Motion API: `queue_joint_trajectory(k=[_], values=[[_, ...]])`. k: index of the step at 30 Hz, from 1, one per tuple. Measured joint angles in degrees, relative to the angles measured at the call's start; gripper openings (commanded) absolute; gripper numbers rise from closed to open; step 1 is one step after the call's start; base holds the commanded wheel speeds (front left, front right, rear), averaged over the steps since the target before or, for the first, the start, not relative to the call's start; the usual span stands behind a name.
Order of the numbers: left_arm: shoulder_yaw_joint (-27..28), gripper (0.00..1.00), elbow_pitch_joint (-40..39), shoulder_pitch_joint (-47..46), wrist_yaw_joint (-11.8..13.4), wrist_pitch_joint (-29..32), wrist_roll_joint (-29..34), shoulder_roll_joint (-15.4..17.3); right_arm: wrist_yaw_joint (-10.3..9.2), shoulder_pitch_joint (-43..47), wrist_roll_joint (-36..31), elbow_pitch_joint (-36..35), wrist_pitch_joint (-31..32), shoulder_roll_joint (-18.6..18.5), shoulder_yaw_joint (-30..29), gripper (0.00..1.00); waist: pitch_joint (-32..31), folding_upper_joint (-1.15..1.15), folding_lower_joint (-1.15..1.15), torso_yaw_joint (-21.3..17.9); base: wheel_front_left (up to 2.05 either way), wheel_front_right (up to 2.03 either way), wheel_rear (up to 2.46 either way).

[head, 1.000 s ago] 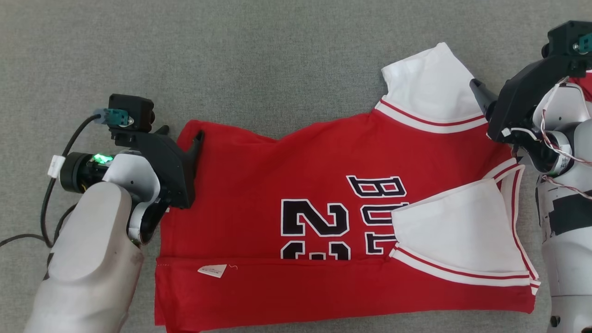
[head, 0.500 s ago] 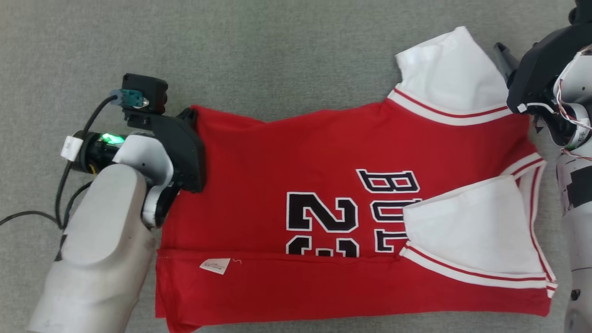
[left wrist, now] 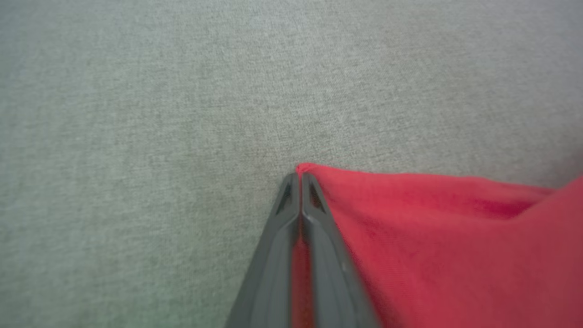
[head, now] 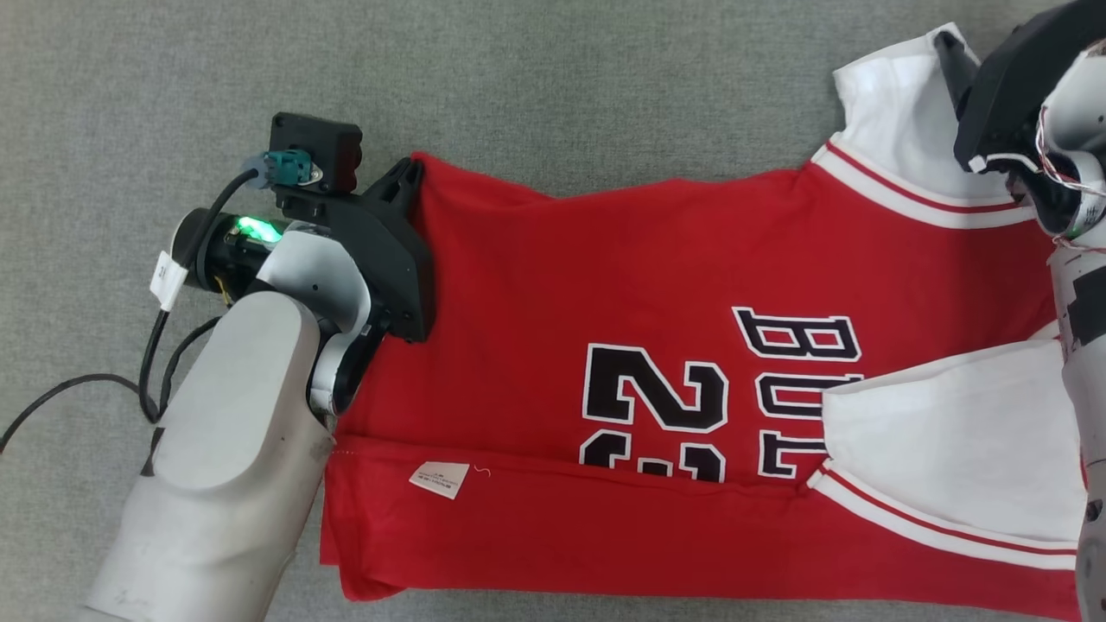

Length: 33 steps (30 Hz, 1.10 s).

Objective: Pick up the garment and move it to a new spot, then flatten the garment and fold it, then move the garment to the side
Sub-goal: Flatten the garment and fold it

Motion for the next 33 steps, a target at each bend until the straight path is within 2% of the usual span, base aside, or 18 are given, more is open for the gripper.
queue_joint_trajectory(k=[5,11,16,20,26,27,28,29,30,33], values=[[-0.2,0.00,-0.2,-0.4,-0.2,-0.7,-0.4,-0.3,0.01,-1.2,-3.3,0.7,-2.1,-0.5,0.2,1.00,0.8,0.00,0.00,0.5,0.00,0.00,0.00],[-0.3,0.00,0.7,-0.4,0.0,-0.8,-0.7,0.0,0.00,-1.8,-1.5,-1.6,-4.1,1.9,1.0,1.00,-0.3,0.01,0.01,-0.1,0.00,0.00,0.00],[-0.2,0.00,1.3,0.1,0.4,-0.6,-1.2,0.6,0.01,0.7,-1.0,-4.0,2.0,1.7,3.7,1.00,-1.4,0.01,0.01,-1.0,0.00,0.00,0.00],[-0.2,0.00,1.1,0.3,0.7,-0.6,-1.4,0.9,0.00,2.0,-2.5,-4.9,4.0,-0.3,2.1,1.00,-1.5,0.01,0.01,-1.5,0.00,0.00,0.00],[-0.6,0.00,0.5,0.2,0.6,-0.6,-1.6,0.9,0.00,2.7,-0.2,-3.5,6.1,1.2,1.0,1.00,-0.8,0.00,0.00,-0.9,0.00,0.00,0.00],[-0.6,0.00,0.5,0.2,0.6,-0.6,-1.7,0.9,0.00,2.5,0.3,-3.3,6.6,1.2,1.0,0.88,-0.8,0.01,0.00,-0.8,0.00,0.00,0.00],[-0.6,0.00,0.5,0.2,0.6,-0.7,-1.7,0.9,0.00,2.5,0.6,-3.1,6.8,1.2,1.1,0.47,-0.8,0.01,0.01,-0.8,0.00,0.00,0.00],[-0.7,0.00,0.5,0.2,0.6,-1.0,-1.8,0.9,0.00,2.5,0.6,-3.0,6.7,1.1,1.3,0.14,-0.9,0.01,0.01,-0.7,0.00,0.00,0.00],[-0.7,0.00,0.6,0.2,0.7,-1.3,-1.8,0.8,0.00,2.5,0.7,-2.9,6.5,1.1,1.6,0.00,-1.0,0.01,0.01,-0.7,0.00,0.00,0.00],[-0.8,0.00,0.7,0.4,0.8,-2.4,-1.8,0.9,0.00,2.6,0.8,-3.0,4.8,1.1,2.1,0.00,-1.3,0.01,0.02,-0.7,0.00,0.00,0.00]])
